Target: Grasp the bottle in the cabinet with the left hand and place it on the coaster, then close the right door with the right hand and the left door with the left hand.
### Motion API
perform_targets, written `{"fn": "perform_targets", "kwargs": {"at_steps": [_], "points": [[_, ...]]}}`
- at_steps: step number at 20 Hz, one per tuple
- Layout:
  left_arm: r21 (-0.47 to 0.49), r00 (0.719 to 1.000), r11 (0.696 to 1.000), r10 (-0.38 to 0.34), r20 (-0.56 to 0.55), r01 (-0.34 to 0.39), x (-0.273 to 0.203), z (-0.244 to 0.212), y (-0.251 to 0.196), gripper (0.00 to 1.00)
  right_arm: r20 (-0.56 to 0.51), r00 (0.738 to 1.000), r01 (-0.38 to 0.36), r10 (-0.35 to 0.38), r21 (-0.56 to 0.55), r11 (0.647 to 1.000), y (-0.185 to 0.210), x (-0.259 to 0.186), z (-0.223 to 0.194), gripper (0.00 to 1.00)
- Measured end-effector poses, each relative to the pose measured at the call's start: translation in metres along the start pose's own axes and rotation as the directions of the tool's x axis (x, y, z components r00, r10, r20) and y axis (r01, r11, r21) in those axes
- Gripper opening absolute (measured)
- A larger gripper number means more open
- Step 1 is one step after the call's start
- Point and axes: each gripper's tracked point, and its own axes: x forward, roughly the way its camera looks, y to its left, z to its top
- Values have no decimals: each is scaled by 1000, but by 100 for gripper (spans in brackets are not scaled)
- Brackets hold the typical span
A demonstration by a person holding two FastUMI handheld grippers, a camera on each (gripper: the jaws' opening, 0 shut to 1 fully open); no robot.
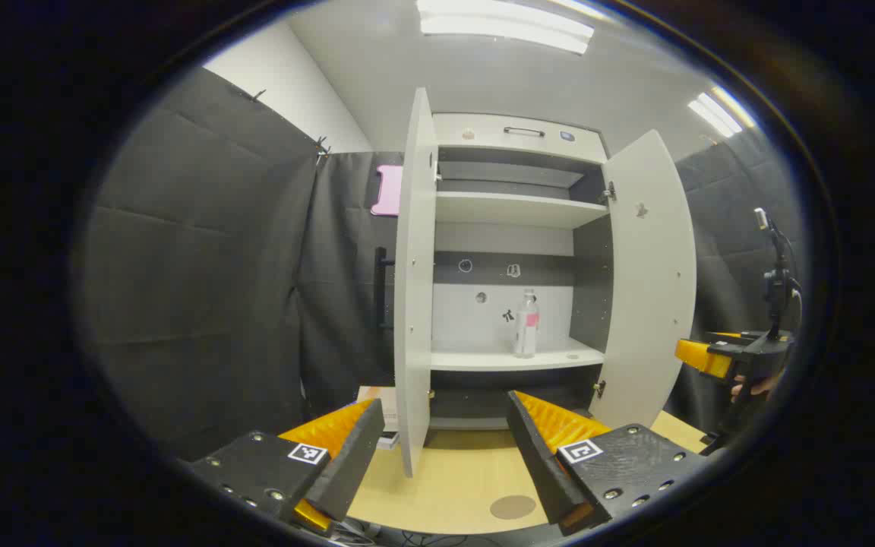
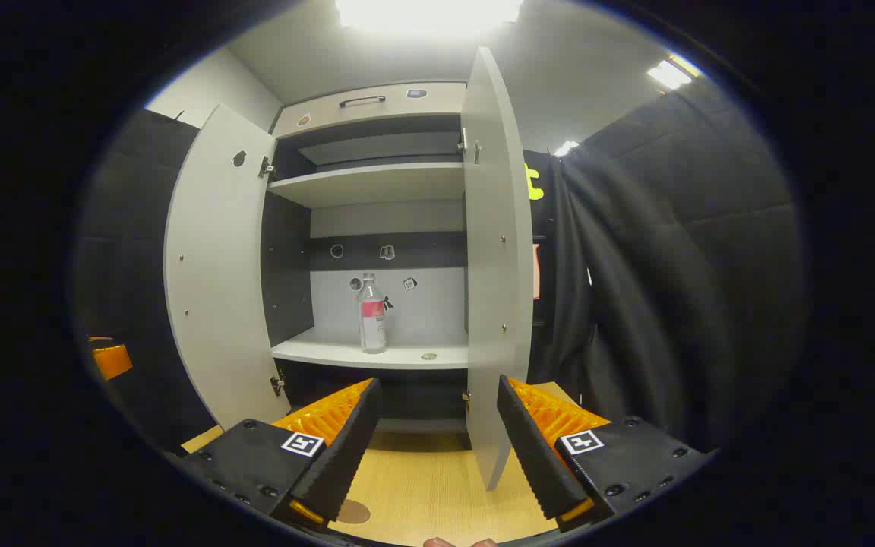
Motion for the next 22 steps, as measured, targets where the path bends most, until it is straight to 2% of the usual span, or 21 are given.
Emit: {"fn": "perform_targets", "kwargs": {"at_steps": [1,2,4,6,7,8,9,10,11,12,13,14,15,16,17,22], "points": [[-1,1000,1000,-1,-1,1,0,-1,-1,94,-2,1000,1,-1,3,1000,0,0,-1,93],[-2,1000,1000,-4,-2,4,0,-1,-1,94,-4,1000,5,-5,5,1000,-1,0,-2,97],[-2,1000,1000,-12,-5,12,0,-2,-2,94,-8,1000,13,-13,6,1000,-3,-2,-3,93],[3,1000,1000,-17,-3,17,0,-2,-2,94,-11,1000,20,-20,9,1000,-6,-4,-4,97],[5,1000,1000,-20,-2,20,1,-1,-2,94,-8,1000,25,-25,8,1000,-7,-5,-4,93],[6,1000,1000,-25,2,25,1,-2,-3,98,-6,999,31,-31,6,999,-8,-5,-3,97],[4,1000,1000,-29,4,29,2,-4,-4,96,-8,999,37,-37,4,999,-9,-5,-4,93],[0,1000,1000,-30,2,30,3,-5,-4,94,-12,999,40,-40,2,999,-9,-5,-3,93],[-2,1000,1000,-27,-1,27,4,-8,-5,94,-13,999,43,-43,2,999,-9,-6,-2,97],[-1,1000,1000,-25,-4,25,5,-10,-6,94,-12,999,48,-48,1,999,-10,-6,0,93],[-1,999,999,-32,-8,32,5,-13,-9,94,-10,999,53,-53,1,999,-10,-8,1,97],[-6,999,999,-43,-14,43,7,-15,-12,97,-8,998,60,-60,-2,998,-11,-10,2,93],[-11,998,998,-56,-19,56,8,-18,-14,94,-8,998,67,-67,-7,998,-13,-11,1,97],[-15,997,998,-69,-24,69,11,-19,-17,94,-9,997,71,-71,-12,997,-14,-13,0,93],[-18,996,997,-81,-30,80,13,-22,-19,94,-14,997,75,-75,-15,997,-16,-14,-1,97],[-40,988,988,-149,-44,147,40,-27,-39,94,-37,992,122,-122,-24,992,-31,-27,-6,97]]}}
